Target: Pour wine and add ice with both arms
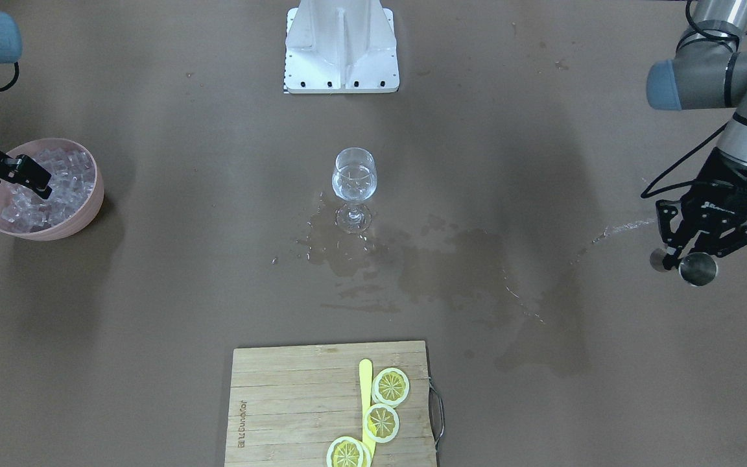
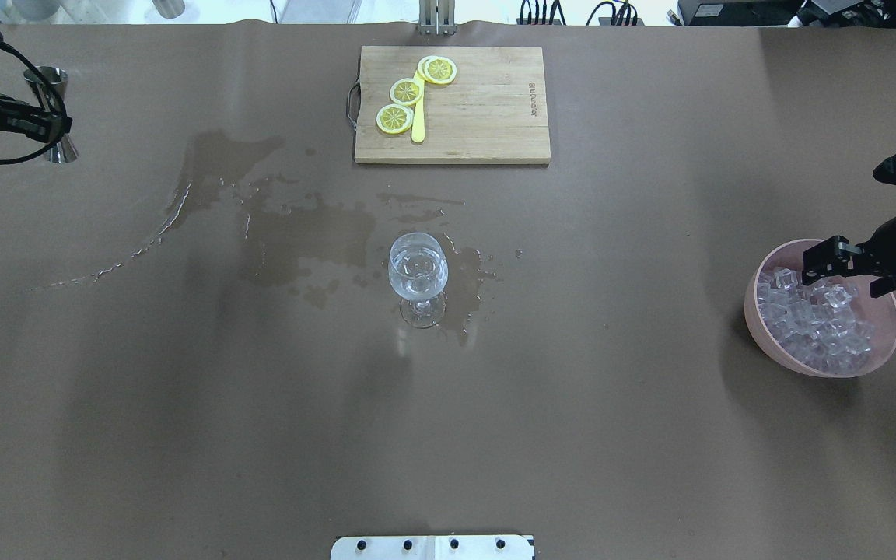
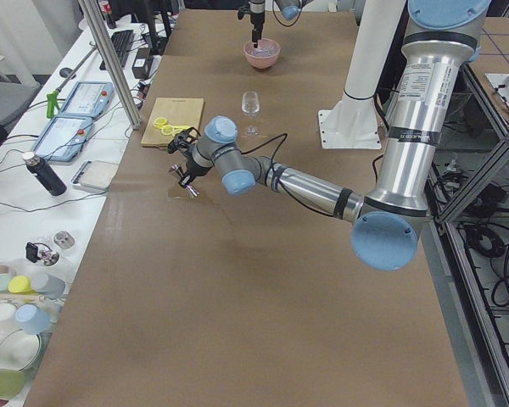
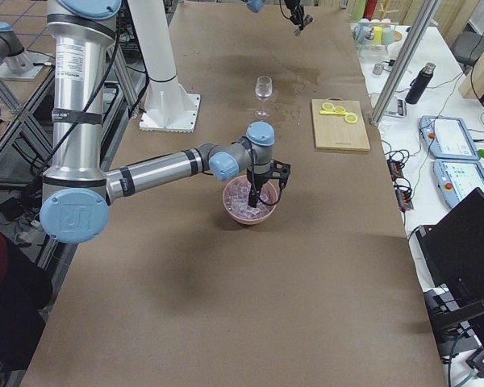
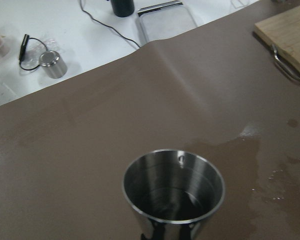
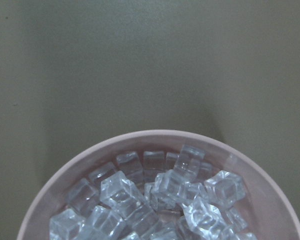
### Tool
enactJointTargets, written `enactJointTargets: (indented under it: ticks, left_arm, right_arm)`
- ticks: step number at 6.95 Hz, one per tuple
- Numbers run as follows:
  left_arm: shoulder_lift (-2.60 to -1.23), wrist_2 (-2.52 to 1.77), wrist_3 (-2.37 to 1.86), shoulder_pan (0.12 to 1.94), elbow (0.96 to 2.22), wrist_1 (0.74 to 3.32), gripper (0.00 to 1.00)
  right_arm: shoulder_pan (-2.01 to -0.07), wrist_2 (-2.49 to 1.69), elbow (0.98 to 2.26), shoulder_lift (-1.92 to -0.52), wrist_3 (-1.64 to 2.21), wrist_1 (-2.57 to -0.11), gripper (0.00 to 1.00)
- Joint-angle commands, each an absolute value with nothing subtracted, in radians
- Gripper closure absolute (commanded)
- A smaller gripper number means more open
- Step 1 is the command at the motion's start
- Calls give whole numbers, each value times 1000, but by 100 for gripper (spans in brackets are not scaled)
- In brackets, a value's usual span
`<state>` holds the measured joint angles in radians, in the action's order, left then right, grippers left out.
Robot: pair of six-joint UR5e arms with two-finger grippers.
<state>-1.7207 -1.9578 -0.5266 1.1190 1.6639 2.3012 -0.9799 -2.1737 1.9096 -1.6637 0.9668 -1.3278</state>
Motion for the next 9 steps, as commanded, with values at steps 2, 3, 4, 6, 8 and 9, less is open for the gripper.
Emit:
enactJointTargets:
  ticks: [2, 3, 4, 6, 8, 9]
  left_arm:
    - [-1677, -1956, -673, 1196, 1443, 2617, 100]
    - [-1671, -1954, -734, 1204, 1361, 2763, 100]
    - [-1661, -1954, -755, 1210, 1336, 2828, 100]
    - [-1585, -1901, -750, 1212, 1333, 2937, 100]
    - [-1546, -1818, -741, 1209, 1315, 3003, 100]
    - [-1536, -1772, -739, 1206, 1313, 3016, 100]
  right_arm:
    - [-937, -2169, 1907, -1683, 1012, -1325, 6]
    - [-934, -2169, 1905, -1686, 1014, -1327, 8]
    - [-927, -2169, 1904, -1687, 1040, -1327, 9]
    - [-914, -2171, 1898, -1689, 1052, -1327, 13]
    - [-908, -2172, 1898, -1701, 1069, -1324, 13]
    - [-905, -2172, 1898, -1709, 1069, -1321, 13]
